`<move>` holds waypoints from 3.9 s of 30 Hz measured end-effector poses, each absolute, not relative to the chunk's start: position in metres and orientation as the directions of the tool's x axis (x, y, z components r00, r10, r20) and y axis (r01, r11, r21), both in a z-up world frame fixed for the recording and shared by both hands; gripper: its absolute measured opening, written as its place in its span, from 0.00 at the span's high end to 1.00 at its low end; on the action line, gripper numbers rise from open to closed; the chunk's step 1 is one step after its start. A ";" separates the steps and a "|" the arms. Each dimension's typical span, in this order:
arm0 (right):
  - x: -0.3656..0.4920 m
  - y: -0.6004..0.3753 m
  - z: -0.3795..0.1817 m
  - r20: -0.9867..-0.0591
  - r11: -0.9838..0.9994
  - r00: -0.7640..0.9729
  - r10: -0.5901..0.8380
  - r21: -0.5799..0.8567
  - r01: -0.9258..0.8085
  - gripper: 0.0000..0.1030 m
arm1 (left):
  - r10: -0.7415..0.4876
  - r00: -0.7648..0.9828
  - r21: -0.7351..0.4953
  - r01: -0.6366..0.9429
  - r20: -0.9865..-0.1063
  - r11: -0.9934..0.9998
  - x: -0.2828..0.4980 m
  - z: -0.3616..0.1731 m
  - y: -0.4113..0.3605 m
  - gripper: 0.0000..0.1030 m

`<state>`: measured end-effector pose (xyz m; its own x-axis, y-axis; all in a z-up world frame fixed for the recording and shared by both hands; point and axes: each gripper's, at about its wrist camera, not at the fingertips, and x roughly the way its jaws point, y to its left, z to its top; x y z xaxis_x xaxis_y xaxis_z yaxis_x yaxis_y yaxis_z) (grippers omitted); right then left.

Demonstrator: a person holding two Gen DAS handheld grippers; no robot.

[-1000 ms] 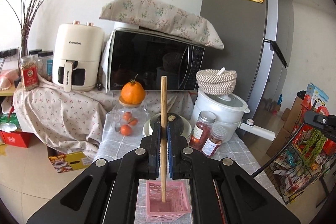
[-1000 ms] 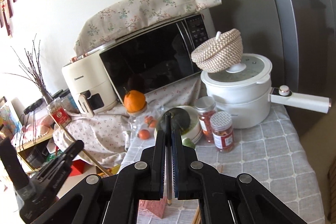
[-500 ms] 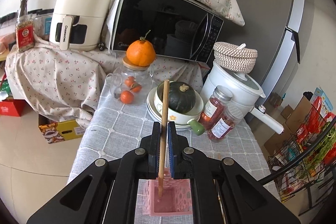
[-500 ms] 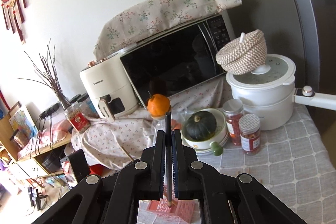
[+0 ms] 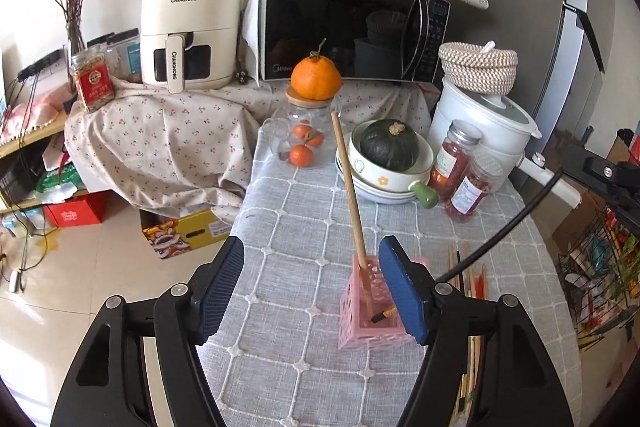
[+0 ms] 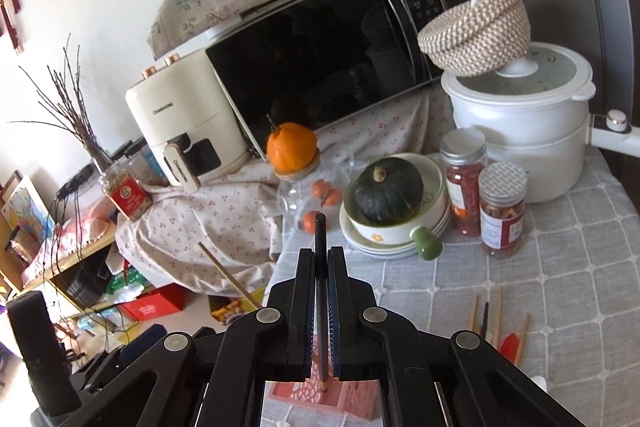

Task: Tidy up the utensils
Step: 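Lower the wooden chopstick into the pink basket and open the left gripper while the right carries the black chopstick, then lower the black chopstick into the pink basket and open the right gripper, then reach the left gripper down and grasp another wooden chopstick, then lift the wooden chopstick with the left gripper while the right gripper grasps the white spoon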

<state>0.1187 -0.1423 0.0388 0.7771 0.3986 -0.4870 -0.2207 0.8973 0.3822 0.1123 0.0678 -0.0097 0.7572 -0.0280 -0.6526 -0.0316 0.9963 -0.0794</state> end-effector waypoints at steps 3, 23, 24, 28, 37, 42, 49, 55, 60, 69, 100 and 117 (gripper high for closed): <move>0.127 -0.136 0.028 -0.508 0.902 0.763 0.399 0.366 -0.227 0.96 | -0.039 0.745 -0.065 -0.005 -0.666 0.998 0.109 -0.014 0.064 0.29; 0.103 -0.182 0.035 -0.532 0.917 0.773 0.347 0.365 -0.160 0.35 | -0.132 0.673 -0.078 0.109 -0.728 0.991 0.097 -0.026 0.033 0.29; 0.100 -0.187 0.034 -0.538 0.924 0.774 0.332 0.351 -0.152 0.33 | -0.137 0.666 -0.077 0.119 -0.734 0.990 0.095 -0.028 0.029 0.29; 0.085 -0.217 0.025 -0.560 0.939 0.778 0.284 0.325 -0.110 0.25 | -0.158 0.637 -0.066 0.166 -0.755 0.984 0.088 -0.034 0.009 0.25; 0.057 -0.291 -0.012 -0.635 0.965 0.759 0.144 0.260 0.035 0.18 | -0.204 0.528 -0.039 0.307 -0.824 0.951 0.071 -0.057 -0.052 0.24; 0.047 -0.308 -0.047 -0.714 0.984 0.695 0.080 0.166 0.058 0.14 | -0.165 0.496 0.016 0.339 -0.853 0.941 0.069 -0.071 -0.080 0.24; 0.050 -0.335 -0.080 -0.808 0.988 0.587 0.056 0.130 0.086 0.14 | -0.091 0.458 0.082 0.345 -0.884 0.935 0.097 -0.096 -0.126 0.26; 0.059 -0.352 -0.083 -0.835 0.974 0.540 0.111 0.200 0.108 0.14 | -0.142 0.367 -0.034 0.286 -0.919 0.958 0.154 -0.120 -0.151 0.88; 0.060 -0.354 -0.078 -0.829 0.978 0.550 0.100 0.183 0.098 0.14 | -0.139 0.379 -0.061 0.210 -0.915 0.976 0.193 -0.130 -0.164 0.92; 0.067 -0.360 -0.086 -0.842 0.970 0.526 0.120 0.212 0.118 0.14 | -0.089 0.387 -0.034 0.147 -0.918 0.989 0.238 -0.144 -0.183 0.92; 0.100 -0.314 -0.108 -0.886 0.988 0.453 0.094 0.138 0.065 0.14 | -0.344 0.469 -0.203 0.326 -0.813 0.923 0.118 -0.039 -0.086 0.94; 0.146 -0.267 -0.152 -0.913 0.969 0.350 0.211 0.241 0.045 0.45 | -0.377 0.529 -0.247 0.301 -0.760 0.921 0.094 -0.027 -0.026 0.94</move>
